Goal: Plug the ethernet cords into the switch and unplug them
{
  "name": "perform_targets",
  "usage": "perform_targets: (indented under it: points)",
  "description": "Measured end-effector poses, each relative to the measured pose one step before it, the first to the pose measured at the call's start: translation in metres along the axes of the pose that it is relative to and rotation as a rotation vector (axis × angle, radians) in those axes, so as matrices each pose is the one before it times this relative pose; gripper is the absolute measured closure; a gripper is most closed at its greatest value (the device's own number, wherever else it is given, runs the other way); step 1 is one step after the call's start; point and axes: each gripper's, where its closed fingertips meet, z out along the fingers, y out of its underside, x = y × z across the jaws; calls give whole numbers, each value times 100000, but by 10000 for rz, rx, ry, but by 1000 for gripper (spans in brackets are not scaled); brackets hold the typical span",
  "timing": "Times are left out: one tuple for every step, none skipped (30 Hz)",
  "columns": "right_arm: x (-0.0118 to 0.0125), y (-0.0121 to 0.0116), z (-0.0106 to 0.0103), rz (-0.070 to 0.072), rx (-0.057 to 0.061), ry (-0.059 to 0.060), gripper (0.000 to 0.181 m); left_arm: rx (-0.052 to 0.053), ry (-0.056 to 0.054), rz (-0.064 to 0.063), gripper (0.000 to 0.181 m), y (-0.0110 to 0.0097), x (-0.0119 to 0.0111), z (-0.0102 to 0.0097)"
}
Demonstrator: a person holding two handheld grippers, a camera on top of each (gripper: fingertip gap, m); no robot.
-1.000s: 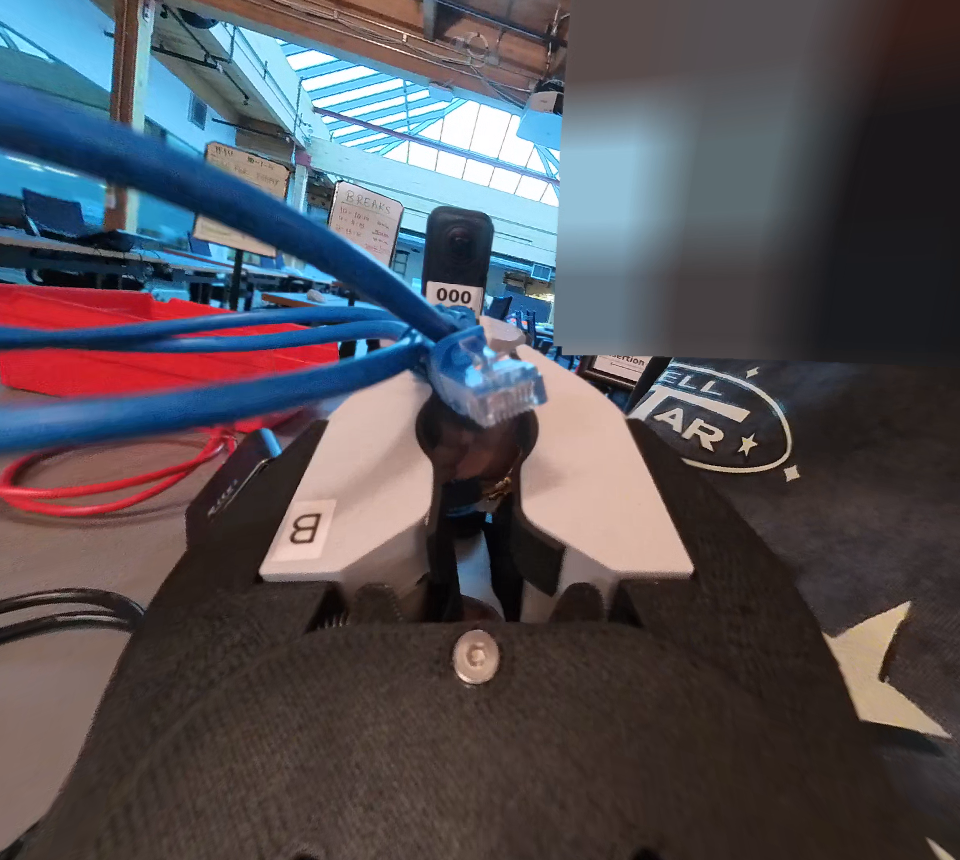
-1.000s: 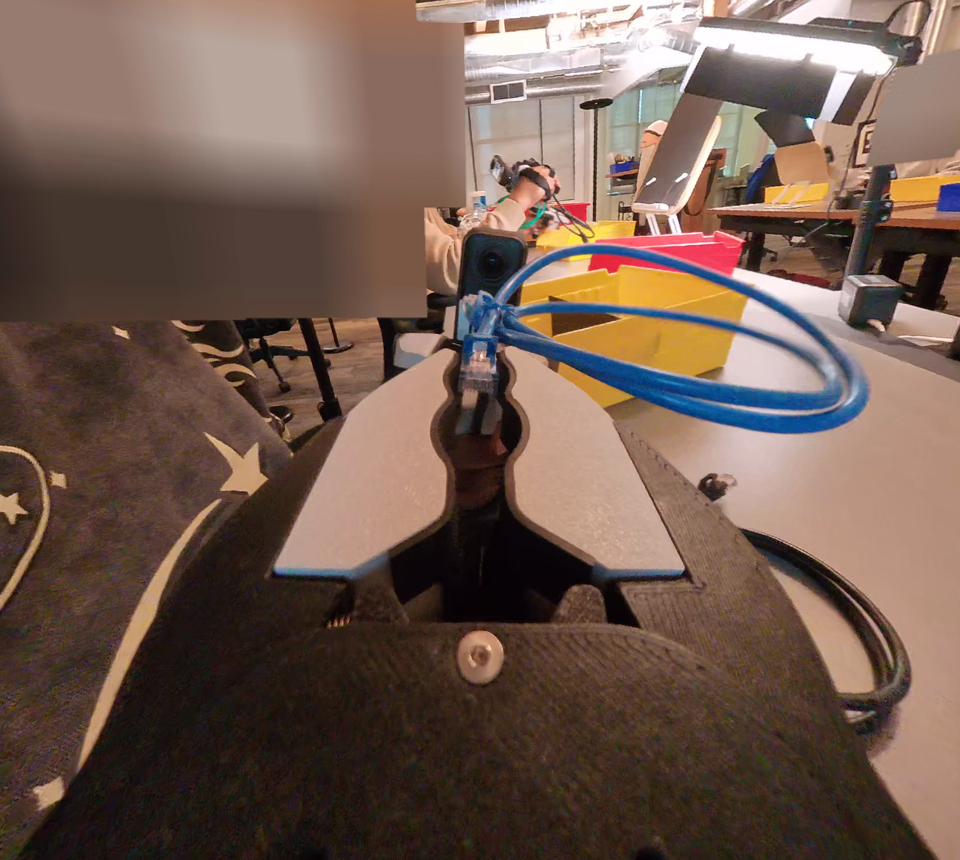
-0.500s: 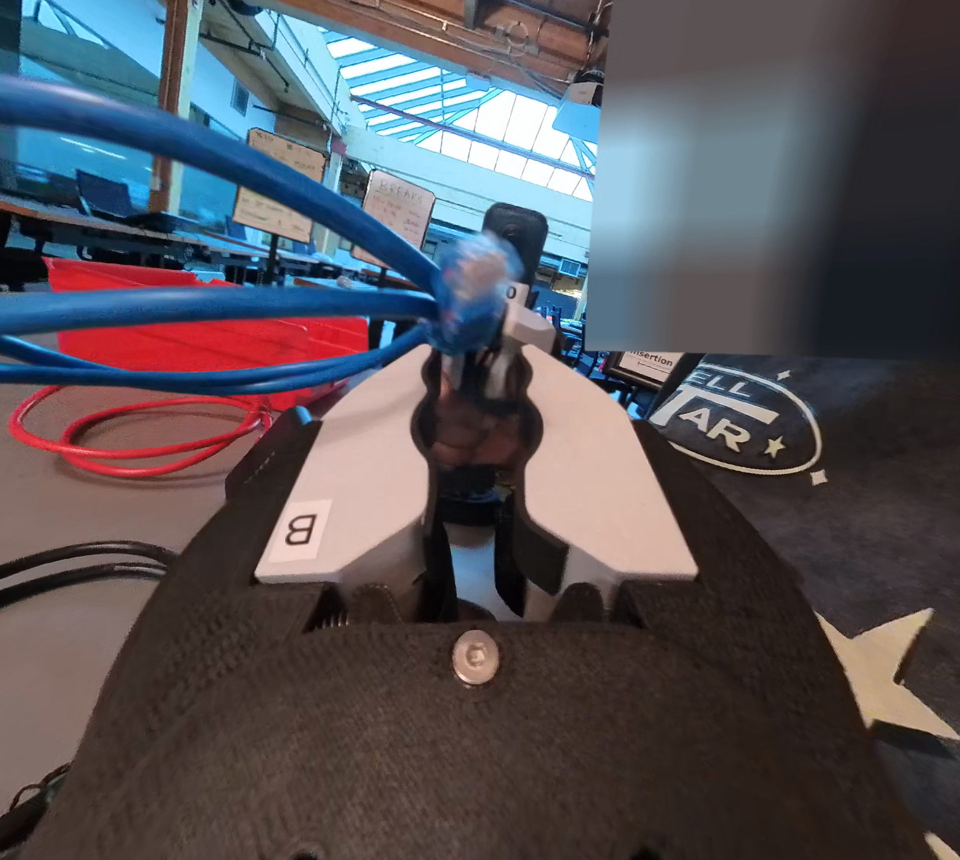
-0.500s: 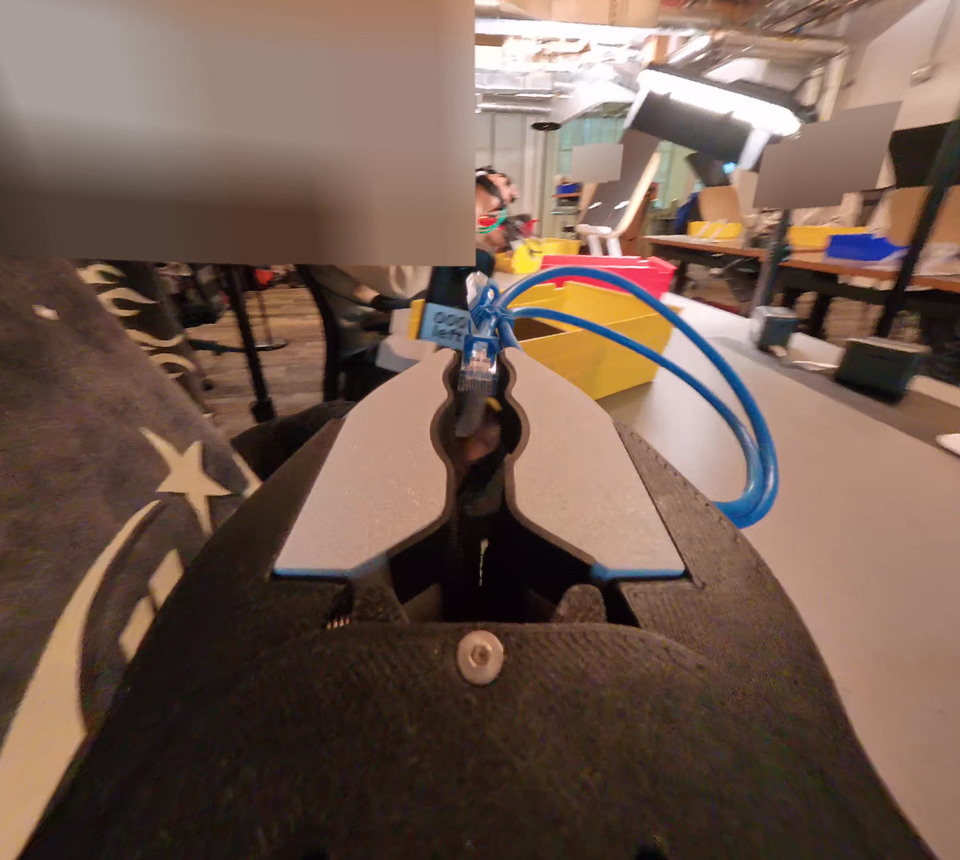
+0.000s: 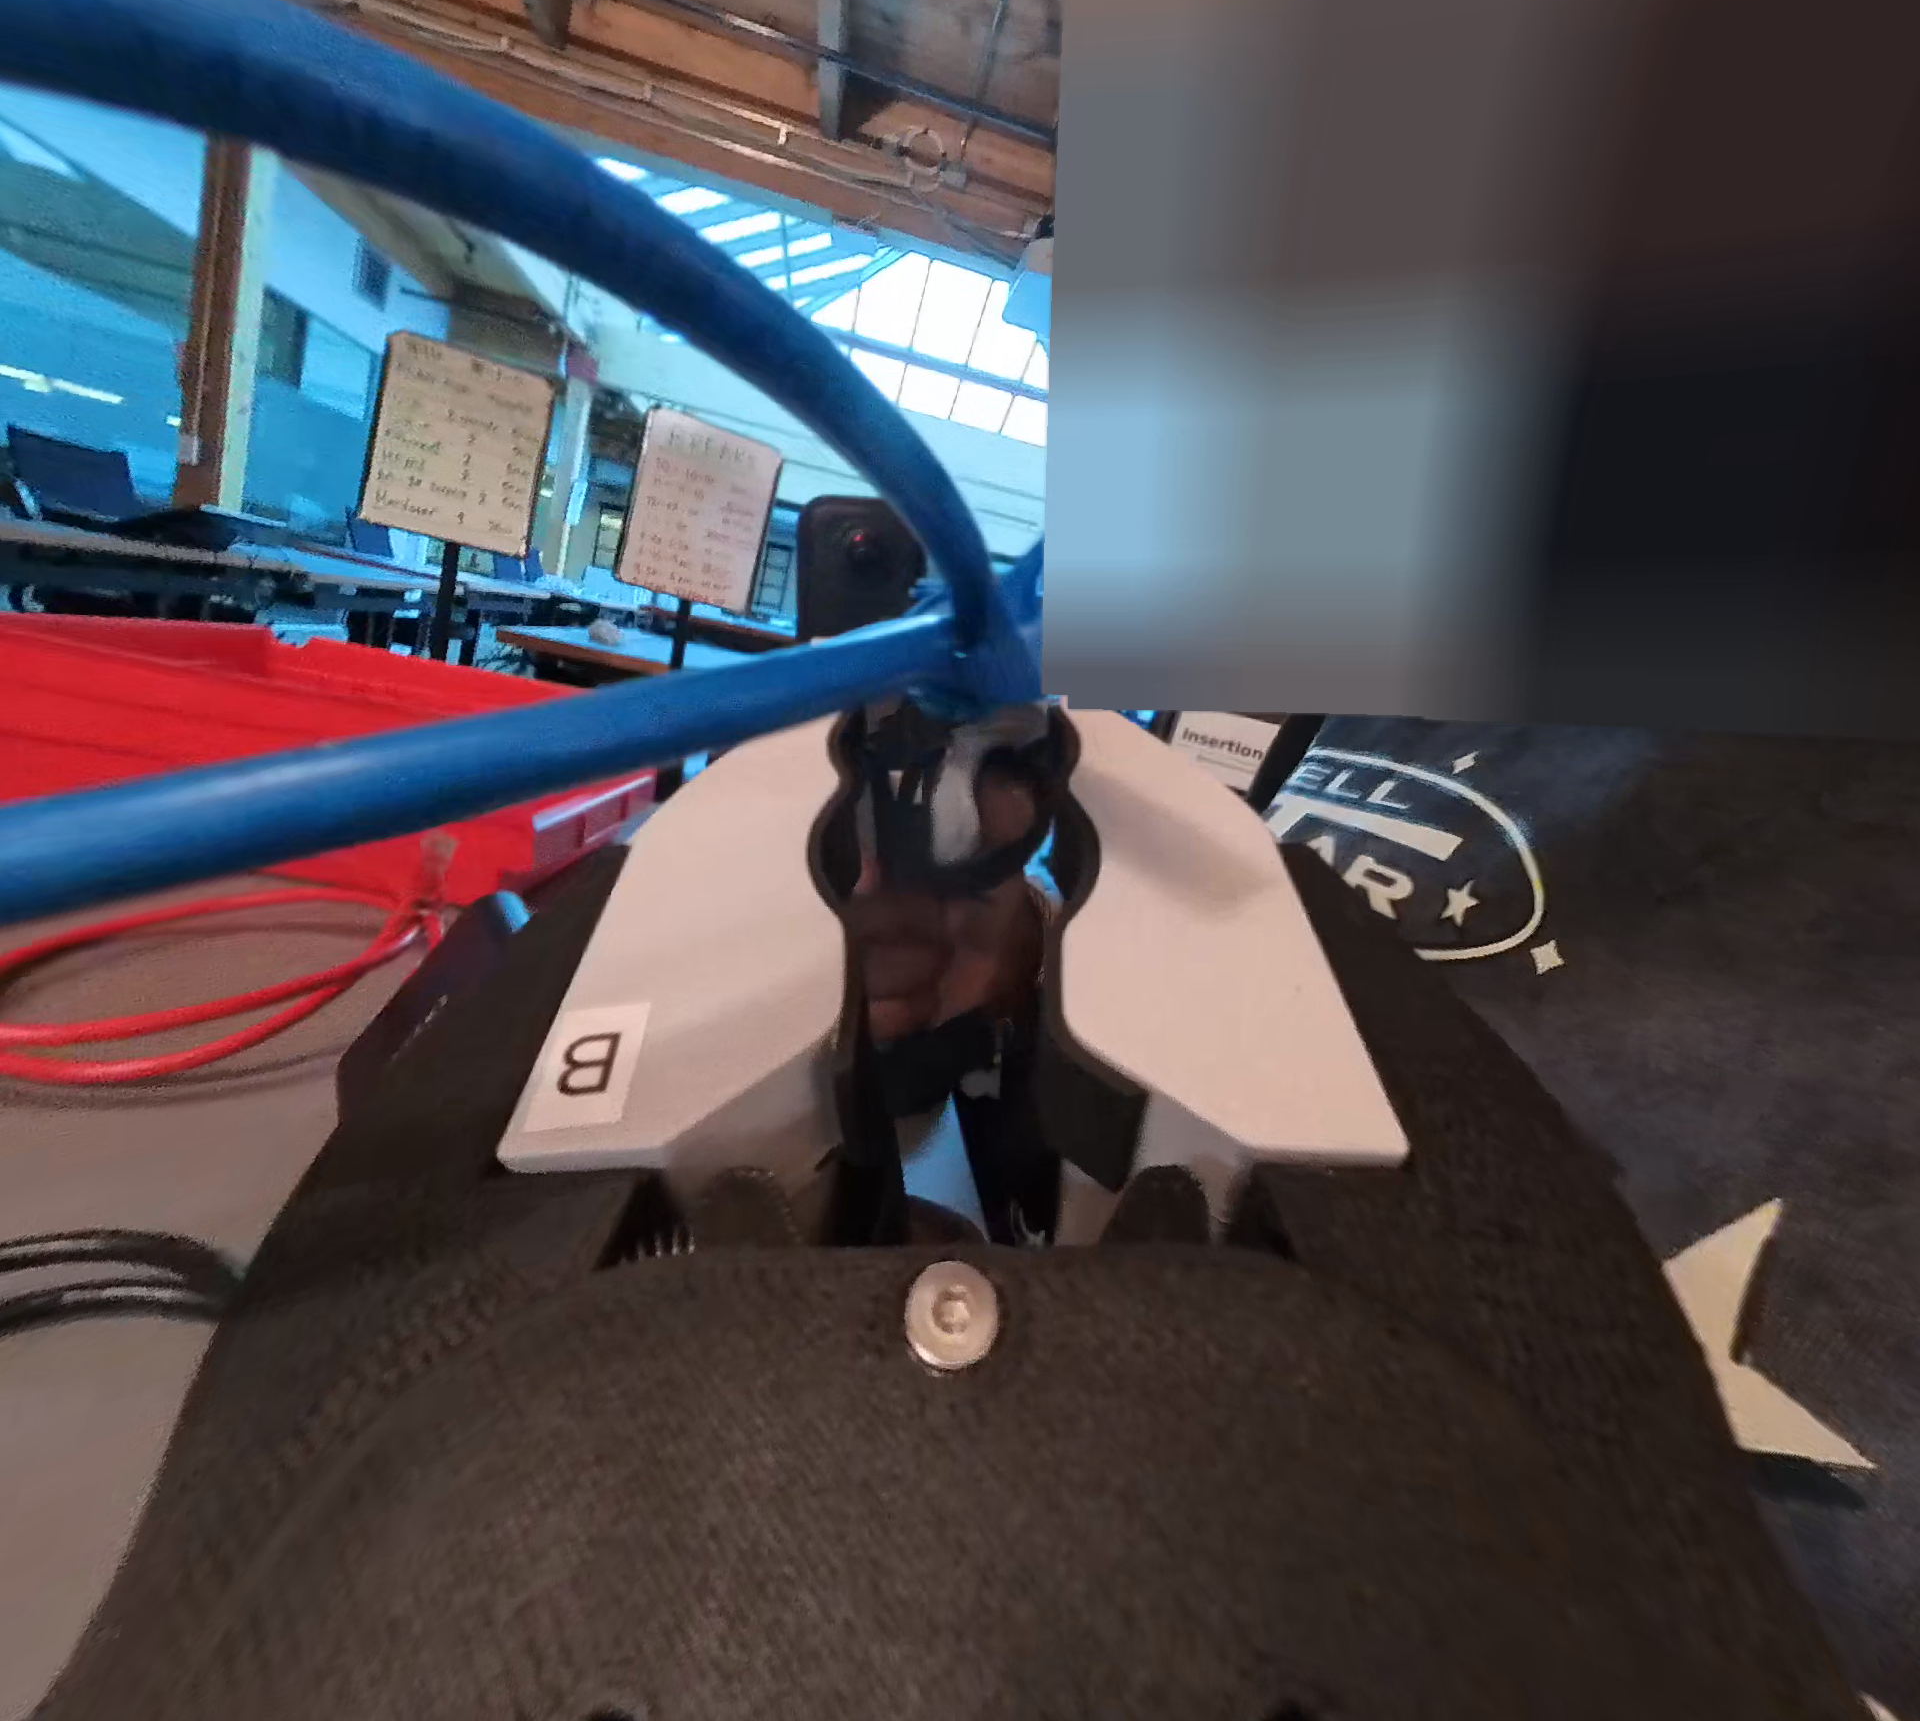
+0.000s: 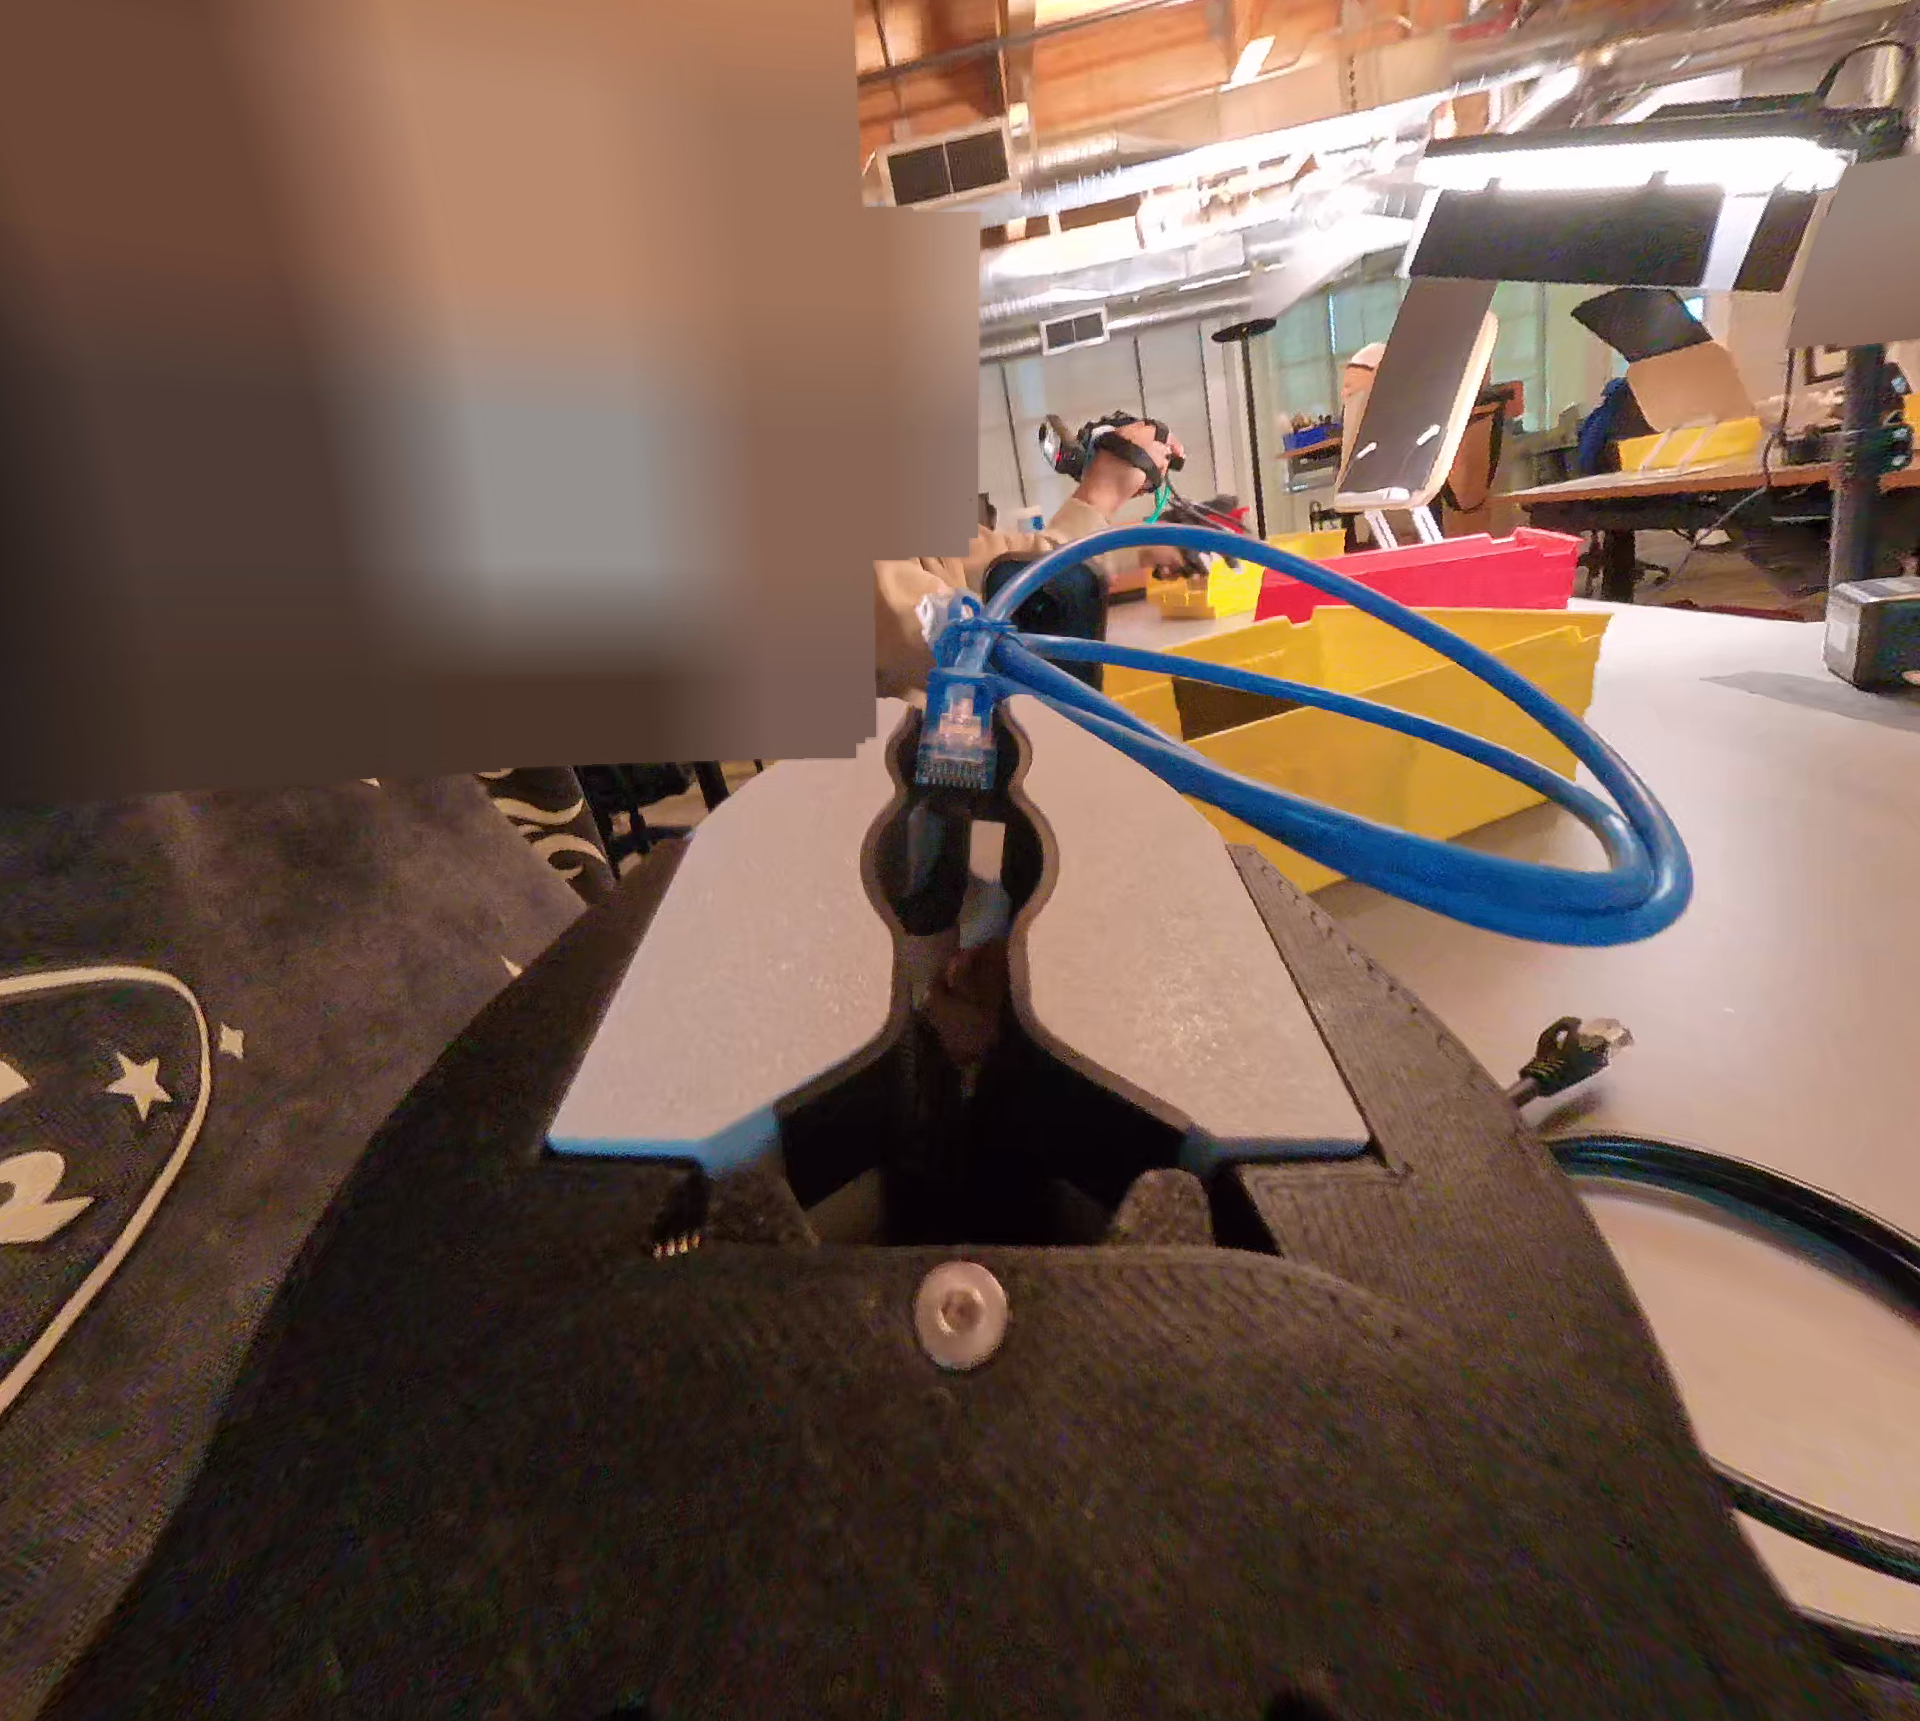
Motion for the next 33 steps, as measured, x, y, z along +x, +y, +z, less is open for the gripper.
perform_targets:
  points:
    - [233, -188, -151, 69, 79, 112, 170, 208, 97, 163, 148, -403, 282, -109]
    - [176, 54, -130, 51, -88, 69, 169, 121, 75, 121, 148, -285, 218, -131]
    - [22, 207, -40, 28, -162, 10, 169, -121, -50, 19, 148, 122, -85, -42]
    - [-114, 159, 18, 3, -93, -44, 169, 19, -72, -3, 151, 20, -129, -39]
    - [-289, 340, 130, 70, -190, -172, 169, 100, 69, -54, 151, -59, 74, 7]
    - [-288, 622, 258, 154, -322, -200, 170, 87, 72, -86, 152, -91, 81, 66]
    - [-105, 938, 440, 138, -446, -78, 169, -51, 30, -44, 151, 122, 34, 142]
    - [62, 519, 388, 107, -121, 35, 169, -159, 22, 57, 151, 342, 71, 140]
    - [235, 61, 153, 108, 124, 108, 169, -187, -22, 30, 150, 334, -12, 133]
    - [164, -163, -61, 87, 151, 10, 169, -108, -26, 12, 148, 103, -20, 66]
    - [66, -126, -82, 82, 35, -58, 169, -63, -112, 59, 149, 21, -146, -24]
    - [-13, -103, -76, 18, -24, -37, 169, 17, -169, 106, 152, -50, -228, -122]
    - [-90, -110, -61, -67, -62, -4, 169, 39, -124, 100, 159, -100, -200, -180]
    - [-120, -99, -69, -130, -108, 22, 170, 55, -4, 51, 162, -169, -13, -176]
    - [-51, -56, -91, -165, -160, 79, 169, -53, 41, 21, 163, -56, 66, -96]
    - [8, 26, -73, -211, -215, 111, 169, -147, -57, 91, 162, 113, -38, -26]
    - [12, 50, -68, -218, -212, 111, 170, -129, -81, 129, 162, 137, -39, 0]
    - [15, 47, -56, -160, -185, 91, 170, -93, -41, 54, 162, 106, -37, 3]
    - [3, 9, -59, -136, -135, 74, 170, -57, -4, 11, 161, 54, -14, 16]
    - [61, 12, -76, -182, -114, 122, 170, -56, -54, 14, 162, 53, -70, -11]
    - [91, 28, -83, -280, -118, 170, 169, -96, -105, 52, 160, 91, -148, -28]
    - [88, 10, -97, -332, -114, 199, 169, -92, -99, 47, 160, 75, -144, -76]
    - [37, 10, -75, -291, -114, 177, 169, -93, -64, 35, 160, 67, -88, -73]
    - [-34, 27, -24, -199, -112, 110, 169, -70, -2, 37, 159, 49, 19, -38]
    - [-54, 10, -1, -114, -83, 64, 169, -39, 48, 25, 159, 21, 95, -11]
    - [-8, 7, -17, -80, -70, 66, 169, -26, 25, 18, 159, 6, 33, -12]
    - [10, 1, -39, -55, -52, 45, 169, -13, -9, 11, 159, 17, -20, -9]
    - [-12, -71, -89, 6, 7, -4, 169, 11, 31, -6, 160, -10, 29, -34]
    - [-5, -146, -138, 83, 69, -46, 169, 71, 47, -16, 160, -99, 49, -75]
    - [-23, -153, -157, 120, 93, -71, 169, 135, 87, -67, 162, -202, 84, -119]
    - [-21, -40, -112, 91, 38, -60, 169, 59, 102, -97, 163, -91, 91, -64]
    - [-29, 46, -44, 28, 0, -30, 169, -67, 46, -55, 163, 105, 46, 18]
    - [-30, 23, -38, 5, 20, -16, 169, -48, 19, -9, 163, 82, 19, -5]
